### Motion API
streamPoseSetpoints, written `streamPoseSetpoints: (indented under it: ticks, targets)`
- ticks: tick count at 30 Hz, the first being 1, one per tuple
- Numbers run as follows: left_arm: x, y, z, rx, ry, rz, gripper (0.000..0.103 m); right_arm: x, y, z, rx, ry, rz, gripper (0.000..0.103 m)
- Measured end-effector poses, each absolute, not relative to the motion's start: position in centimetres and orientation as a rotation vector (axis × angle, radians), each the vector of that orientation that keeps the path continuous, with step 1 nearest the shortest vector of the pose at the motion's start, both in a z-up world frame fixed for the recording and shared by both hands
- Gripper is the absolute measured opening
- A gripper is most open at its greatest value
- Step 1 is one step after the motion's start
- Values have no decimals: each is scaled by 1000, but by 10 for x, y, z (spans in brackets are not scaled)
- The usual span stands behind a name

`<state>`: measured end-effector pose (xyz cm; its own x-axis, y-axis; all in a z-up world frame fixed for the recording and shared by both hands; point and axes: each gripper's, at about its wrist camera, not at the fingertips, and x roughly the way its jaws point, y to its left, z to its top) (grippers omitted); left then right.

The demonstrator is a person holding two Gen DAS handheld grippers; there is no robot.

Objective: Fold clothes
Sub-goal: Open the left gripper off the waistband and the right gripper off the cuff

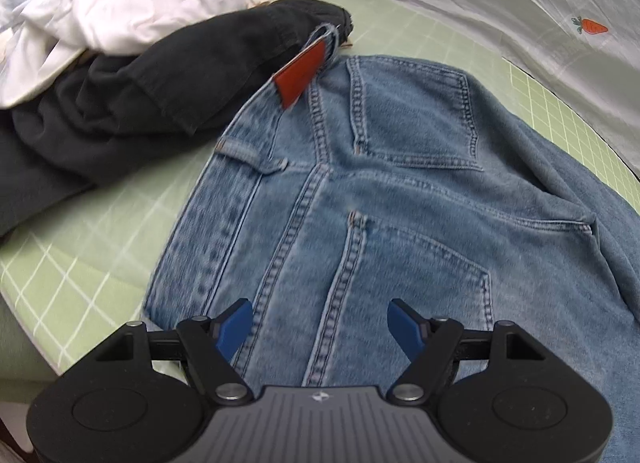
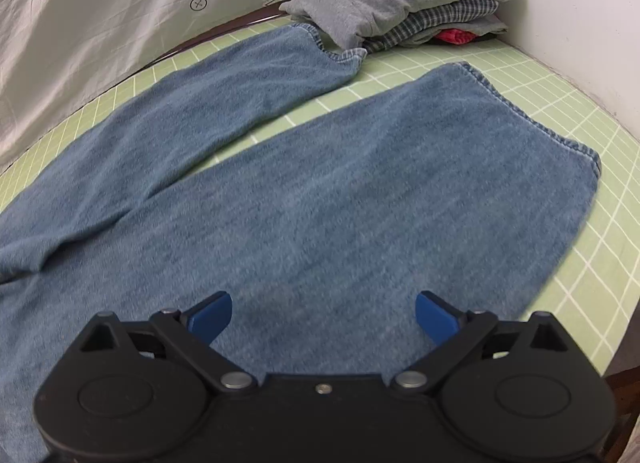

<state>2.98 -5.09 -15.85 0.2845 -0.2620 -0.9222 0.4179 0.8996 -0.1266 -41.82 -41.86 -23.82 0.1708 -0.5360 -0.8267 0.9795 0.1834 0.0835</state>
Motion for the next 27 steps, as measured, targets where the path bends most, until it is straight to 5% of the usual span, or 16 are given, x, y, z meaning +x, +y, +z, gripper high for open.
streamPoseSetpoints:
  ticks: [27]
  targets:
    - [6, -22, -182, -178, 1384, -428, 81, -487, -399, -241, 950, 585, -1311, 102]
